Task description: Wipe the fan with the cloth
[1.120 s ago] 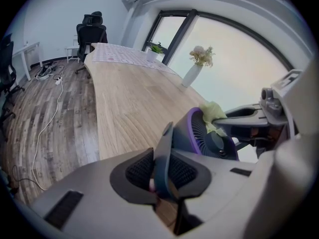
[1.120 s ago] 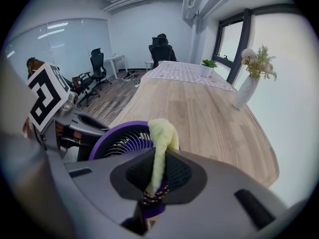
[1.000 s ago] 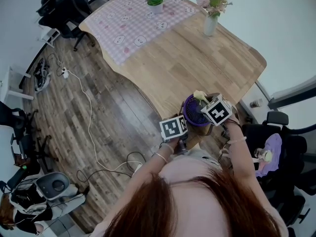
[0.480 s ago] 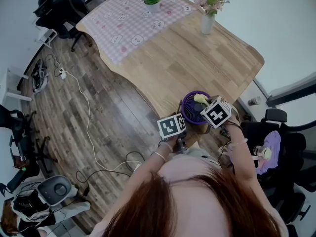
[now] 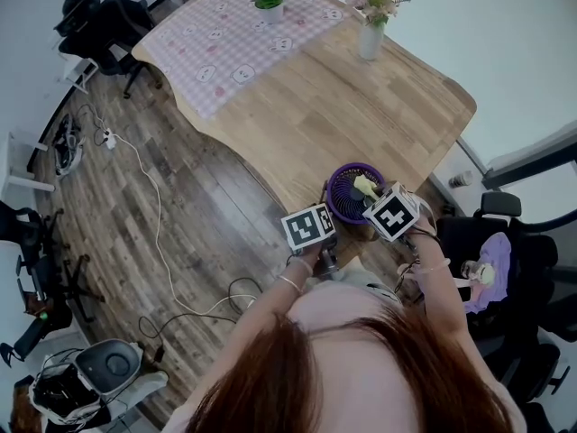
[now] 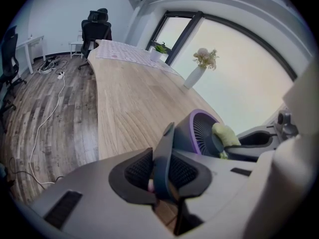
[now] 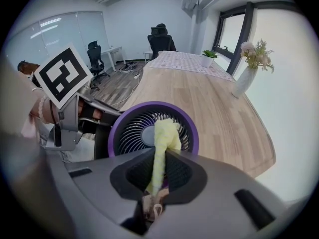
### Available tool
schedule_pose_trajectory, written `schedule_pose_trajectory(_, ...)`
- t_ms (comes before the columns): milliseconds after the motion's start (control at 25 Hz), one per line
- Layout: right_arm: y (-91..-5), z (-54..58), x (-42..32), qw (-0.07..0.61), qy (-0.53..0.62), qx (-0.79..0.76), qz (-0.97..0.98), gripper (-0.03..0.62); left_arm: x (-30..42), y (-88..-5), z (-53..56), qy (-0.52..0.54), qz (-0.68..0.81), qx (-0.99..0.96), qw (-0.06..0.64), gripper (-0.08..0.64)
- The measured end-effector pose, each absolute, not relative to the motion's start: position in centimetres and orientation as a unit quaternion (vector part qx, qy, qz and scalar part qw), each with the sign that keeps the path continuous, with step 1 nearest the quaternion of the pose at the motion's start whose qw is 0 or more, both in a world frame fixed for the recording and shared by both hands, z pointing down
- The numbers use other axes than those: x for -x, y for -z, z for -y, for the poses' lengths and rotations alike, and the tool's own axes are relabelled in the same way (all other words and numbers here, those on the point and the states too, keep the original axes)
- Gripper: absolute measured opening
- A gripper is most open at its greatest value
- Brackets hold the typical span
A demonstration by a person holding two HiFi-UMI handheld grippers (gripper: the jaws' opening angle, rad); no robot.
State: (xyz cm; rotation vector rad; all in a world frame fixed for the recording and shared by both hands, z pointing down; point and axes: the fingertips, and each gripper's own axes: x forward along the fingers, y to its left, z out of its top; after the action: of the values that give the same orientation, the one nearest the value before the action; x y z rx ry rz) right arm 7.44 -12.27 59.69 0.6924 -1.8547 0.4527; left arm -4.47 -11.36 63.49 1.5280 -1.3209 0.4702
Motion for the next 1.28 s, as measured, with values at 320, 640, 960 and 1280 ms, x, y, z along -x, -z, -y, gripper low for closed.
schedule_pose_trajectory(320, -59.8, 10.4, -7.2, 0.529, -0.197, -0.275, 0.778, 0.043, 4.5, -63.5, 11.3, -0.196, 0.549, -0.633, 0.509, 0.077)
schedule_pose_trajectory(640, -59.8, 9.2, -6.7, 0.521, -0.192, -0.258, 0.790, 0.041, 4.3, -63.5, 11.0, -0.200, 0.549, -0.633, 0.509, 0.078)
schedule_pose_trajectory(960, -59.8, 8.6, -5.0, 0.524, -0.190, -0.227, 0.799, 0.041, 4.3, -63.5, 11.1, -0.199, 0.546, -0.635, 0.509, 0.078)
schedule_pose_trajectory(1280, -60.0, 8.9, -3.3, 0.521, -0.192, -0.207, 0.805, 0.041, 4.4, -63.5, 11.4, -0.201, 0.540, -0.641, 0.508, 0.078)
